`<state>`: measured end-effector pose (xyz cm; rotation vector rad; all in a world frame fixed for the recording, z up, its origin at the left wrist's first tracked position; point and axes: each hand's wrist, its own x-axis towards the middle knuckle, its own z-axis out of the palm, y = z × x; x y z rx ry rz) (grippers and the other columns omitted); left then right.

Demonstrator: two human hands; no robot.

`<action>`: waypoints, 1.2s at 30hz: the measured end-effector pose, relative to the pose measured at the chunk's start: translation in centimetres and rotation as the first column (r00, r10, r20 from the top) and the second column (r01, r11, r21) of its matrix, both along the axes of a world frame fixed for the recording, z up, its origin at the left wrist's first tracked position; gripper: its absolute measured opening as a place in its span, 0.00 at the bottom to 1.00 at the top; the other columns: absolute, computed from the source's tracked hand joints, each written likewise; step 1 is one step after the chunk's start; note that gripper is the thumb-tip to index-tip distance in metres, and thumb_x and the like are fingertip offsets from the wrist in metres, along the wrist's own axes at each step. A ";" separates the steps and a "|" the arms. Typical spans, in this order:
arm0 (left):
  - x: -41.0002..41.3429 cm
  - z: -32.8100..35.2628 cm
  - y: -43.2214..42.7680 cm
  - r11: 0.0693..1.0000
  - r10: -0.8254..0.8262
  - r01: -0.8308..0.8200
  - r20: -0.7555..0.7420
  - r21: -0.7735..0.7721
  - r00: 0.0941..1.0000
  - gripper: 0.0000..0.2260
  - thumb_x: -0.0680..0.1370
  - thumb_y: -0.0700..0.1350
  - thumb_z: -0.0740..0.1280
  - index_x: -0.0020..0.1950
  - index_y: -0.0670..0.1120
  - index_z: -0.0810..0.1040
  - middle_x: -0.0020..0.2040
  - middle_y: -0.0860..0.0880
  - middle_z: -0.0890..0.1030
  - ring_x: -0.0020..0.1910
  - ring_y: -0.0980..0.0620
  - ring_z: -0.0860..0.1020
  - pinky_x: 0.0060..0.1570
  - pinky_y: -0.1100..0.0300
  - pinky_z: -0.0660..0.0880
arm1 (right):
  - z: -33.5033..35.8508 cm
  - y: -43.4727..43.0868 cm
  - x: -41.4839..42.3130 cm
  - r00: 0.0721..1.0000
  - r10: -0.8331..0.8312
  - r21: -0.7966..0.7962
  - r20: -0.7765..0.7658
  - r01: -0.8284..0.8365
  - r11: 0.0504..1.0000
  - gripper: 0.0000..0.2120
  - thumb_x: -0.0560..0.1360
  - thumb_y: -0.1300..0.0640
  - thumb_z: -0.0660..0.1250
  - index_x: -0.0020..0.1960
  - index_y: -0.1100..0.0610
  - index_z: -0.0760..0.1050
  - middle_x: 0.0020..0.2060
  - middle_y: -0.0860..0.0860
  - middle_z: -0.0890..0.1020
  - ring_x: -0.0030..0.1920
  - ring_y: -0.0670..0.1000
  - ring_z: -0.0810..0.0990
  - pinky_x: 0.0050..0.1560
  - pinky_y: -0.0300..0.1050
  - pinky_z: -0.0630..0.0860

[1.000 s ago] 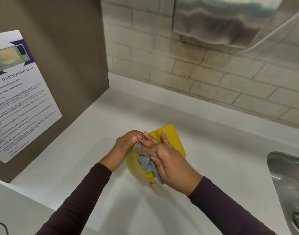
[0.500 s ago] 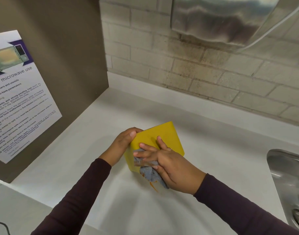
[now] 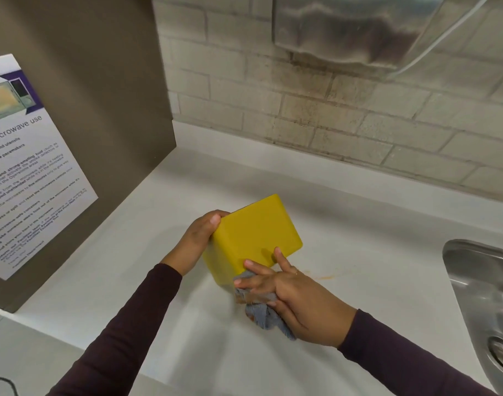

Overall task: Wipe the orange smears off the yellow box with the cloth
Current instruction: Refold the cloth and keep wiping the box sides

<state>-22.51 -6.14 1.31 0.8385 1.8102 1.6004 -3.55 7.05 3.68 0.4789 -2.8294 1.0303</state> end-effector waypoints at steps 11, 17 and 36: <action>0.7 0.2 0.0 0.999 0.036 -0.036 -0.026 -0.014 0.999 0.23 0.66 0.67 0.52 0.51 0.58 0.75 0.52 0.55 0.79 0.49 0.65 0.77 0.52 0.64 0.71 | 0.2 2.0 3.0 0.711 -0.649 -0.949 0.272 0.311 -0.058 0.11 0.78 0.68 0.54 0.50 0.62 0.75 0.49 0.61 0.79 0.53 0.62 0.78 0.54 0.49 0.79; 0.9 0.5 -0.1 0.999 0.035 -0.036 -0.017 -0.018 0.999 0.26 0.64 0.72 0.55 0.52 0.58 0.75 0.53 0.53 0.79 0.54 0.55 0.76 0.54 0.60 0.71 | 0.1 1.5 0.7 0.679 -0.621 -0.920 0.392 0.294 -0.259 0.14 0.78 0.65 0.54 0.59 0.62 0.74 0.56 0.59 0.81 0.58 0.59 0.78 0.58 0.47 0.77; -0.9 6.2 0.8 0.891 -0.207 0.211 0.055 -0.401 0.977 0.31 0.63 0.69 0.65 0.58 0.51 0.78 0.55 0.50 0.83 0.55 0.51 0.81 0.61 0.53 0.73 | -1.1 -3.2 1.1 0.810 -0.414 -0.907 0.415 0.405 -0.118 0.12 0.74 0.63 0.59 0.54 0.61 0.78 0.53 0.56 0.83 0.53 0.54 0.82 0.45 0.41 0.80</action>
